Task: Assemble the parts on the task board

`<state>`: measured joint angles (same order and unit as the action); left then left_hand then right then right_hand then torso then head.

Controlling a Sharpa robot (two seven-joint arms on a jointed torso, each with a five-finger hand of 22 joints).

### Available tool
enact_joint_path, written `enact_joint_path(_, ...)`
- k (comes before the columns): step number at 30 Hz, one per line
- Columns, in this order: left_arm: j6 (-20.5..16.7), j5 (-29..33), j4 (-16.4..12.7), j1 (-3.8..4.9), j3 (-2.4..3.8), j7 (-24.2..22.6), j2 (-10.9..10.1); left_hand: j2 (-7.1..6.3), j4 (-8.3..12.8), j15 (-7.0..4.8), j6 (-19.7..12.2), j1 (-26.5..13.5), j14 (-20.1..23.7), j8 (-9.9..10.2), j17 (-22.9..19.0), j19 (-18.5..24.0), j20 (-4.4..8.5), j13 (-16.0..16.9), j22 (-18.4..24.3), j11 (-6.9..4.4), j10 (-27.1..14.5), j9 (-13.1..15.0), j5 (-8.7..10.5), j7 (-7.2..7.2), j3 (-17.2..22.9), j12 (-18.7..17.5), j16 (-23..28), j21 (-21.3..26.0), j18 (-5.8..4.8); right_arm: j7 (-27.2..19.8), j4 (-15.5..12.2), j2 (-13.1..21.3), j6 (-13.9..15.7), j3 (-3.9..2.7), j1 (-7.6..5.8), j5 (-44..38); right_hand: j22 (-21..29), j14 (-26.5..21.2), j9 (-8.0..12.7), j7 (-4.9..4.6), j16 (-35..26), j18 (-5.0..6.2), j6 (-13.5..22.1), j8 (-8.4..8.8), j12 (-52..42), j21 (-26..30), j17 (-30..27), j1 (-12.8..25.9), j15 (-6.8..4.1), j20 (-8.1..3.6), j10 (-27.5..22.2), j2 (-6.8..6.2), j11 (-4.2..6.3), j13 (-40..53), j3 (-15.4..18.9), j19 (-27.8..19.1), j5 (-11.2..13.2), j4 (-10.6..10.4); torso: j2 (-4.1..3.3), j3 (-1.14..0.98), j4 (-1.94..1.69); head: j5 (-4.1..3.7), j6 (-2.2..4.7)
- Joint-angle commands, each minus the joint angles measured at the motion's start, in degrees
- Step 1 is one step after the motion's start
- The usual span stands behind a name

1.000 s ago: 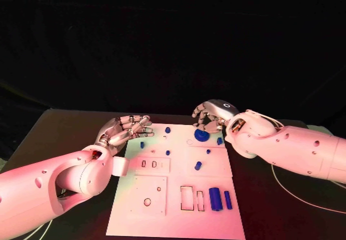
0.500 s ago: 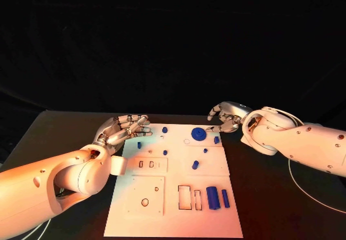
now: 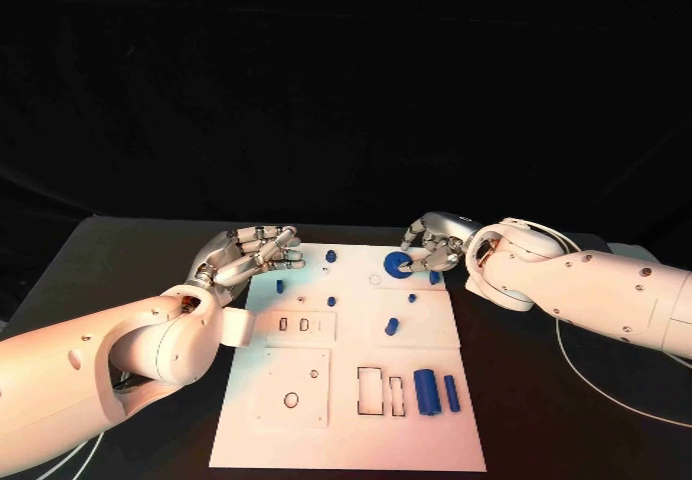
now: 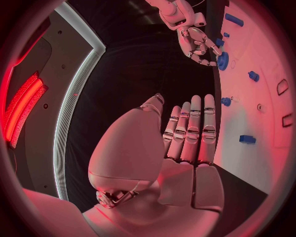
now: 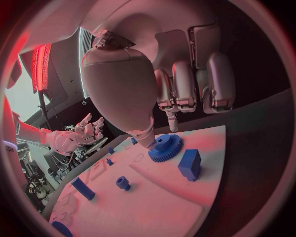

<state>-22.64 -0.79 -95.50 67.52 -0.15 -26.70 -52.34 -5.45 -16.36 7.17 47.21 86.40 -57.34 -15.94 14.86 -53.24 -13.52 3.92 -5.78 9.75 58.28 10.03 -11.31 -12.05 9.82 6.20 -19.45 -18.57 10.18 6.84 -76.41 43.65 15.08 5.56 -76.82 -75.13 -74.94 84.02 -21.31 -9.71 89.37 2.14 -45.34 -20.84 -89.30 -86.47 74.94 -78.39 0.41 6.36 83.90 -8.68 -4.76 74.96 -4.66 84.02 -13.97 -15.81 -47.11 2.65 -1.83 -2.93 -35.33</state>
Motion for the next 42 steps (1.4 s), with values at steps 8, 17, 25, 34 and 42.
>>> enact_joint_path(8, 1.22, 0.12, -0.03, 0.07, 0.05, -0.09, 0.08, -0.28, 0.06, 0.01, -0.12, -0.30, -0.20, 0.37, 0.05, -0.29, -0.08, -0.08, 0.07, 0.28, 0.09, -0.08, 0.35, -1.04, 0.33, -0.27, -0.03, -0.17, 0.36, 0.67, 0.19, -0.49, -0.91, 0.07, 0.43, -0.62, -10.41, 5.75, -0.09, -0.01, 0.37, -1.01, 0.47, -0.37, -0.27, -0.49, 13.94, -1.13, 0.45, 0.47, 5.58, 0.14, -0.27, 14.47, -0.22, 3.25, -0.22, 0.04, 0.05, -0.04, 0.19, 0.34, -0.19)
enact_joint_path(17, 1.25, 0.12, 0.03, 0.07, 0.05, 0.22, 0.04, -0.24, 0.09, 0.01, -0.15, -0.27, -0.21, 0.41, 0.11, -0.31, -0.07, -0.08, 0.10, 0.28, 0.08, -0.10, 0.33, -1.05, 0.45, -0.36, -0.01, -0.16, 0.36, 0.40, 0.08, -0.62, -0.94, 0.12, 0.62, -2.42, -10.76, 5.77, -0.23, 0.18, 0.41, -1.07, -0.71, -1.24, -0.46, -0.69, 14.05, -2.84, 0.40, 0.49, 5.81, 0.63, -0.13, 14.72, -1.36, 3.39, 1.32, 0.53, -0.01, -0.11, 0.13, 0.25, -0.26)
enact_joint_path(25, 1.34, 0.12, 0.03, 0.07, 0.05, 0.40, 0.07, -0.14, 0.10, 0.00, -0.15, -0.23, -0.21, 0.43, 0.14, -0.33, -0.06, -0.08, 0.11, 0.29, 0.07, -0.11, 0.30, -1.06, 0.56, -0.42, 0.01, -0.16, 0.36, 0.39, -0.04, -0.88, 0.24, 0.15, 0.89, -5.38, -11.11, 5.78, -0.23, 0.31, 0.41, -1.15, -1.19, -1.49, -0.59, -0.90, 14.07, -3.24, 0.30, 0.43, 5.97, 0.68, -0.02, 14.90, -1.75, 3.58, 2.07, 0.61, -0.01, -0.10, 0.10, 0.27, -0.26)
enact_joint_path(34, 1.46, 0.12, 0.09, 0.07, 0.05, 0.74, 0.08, 0.17, -0.02, 0.03, -0.20, -0.39, -0.21, 0.52, 0.27, -0.38, -0.05, -0.09, 0.16, 0.35, 0.05, -0.16, 0.36, -1.16, 0.83, -0.61, 0.06, -0.15, 0.36, 1.34, -0.27, -1.10, 0.99, 0.15, 1.03, -9.02, -11.58, 5.79, -0.22, 0.39, 0.43, -1.27, -1.53, -1.64, -0.57, -1.21, 14.16, -3.00, 0.25, 0.39, 5.95, 0.53, 0.04, 14.87, -1.76, 3.86, 2.36, 0.38, -0.02, -0.08, 0.10, 0.23, -0.25)
enact_joint_path(42, 1.61, 0.12, 0.09, 0.07, 0.05, 0.95, 0.08, 0.15, -0.01, 0.06, -0.33, -0.46, -0.20, 0.62, 0.33, -0.39, -0.05, -0.11, 0.18, 0.41, -0.07, -0.21, 0.41, -1.24, 0.89, -0.75, 0.08, -0.14, 0.35, 1.79, -0.39, -1.17, 1.04, 0.16, 1.09, -10.15, -11.79, 5.79, -0.20, 0.79, 0.43, -1.31, -2.68, -2.08, -0.70, -1.34, 14.16, -3.38, -0.01, 0.20, 6.10, 0.98, 0.38, 15.04, -2.66, 3.96, 2.54, 0.15, 0.02, -0.07, 0.07, 0.19, -0.29)
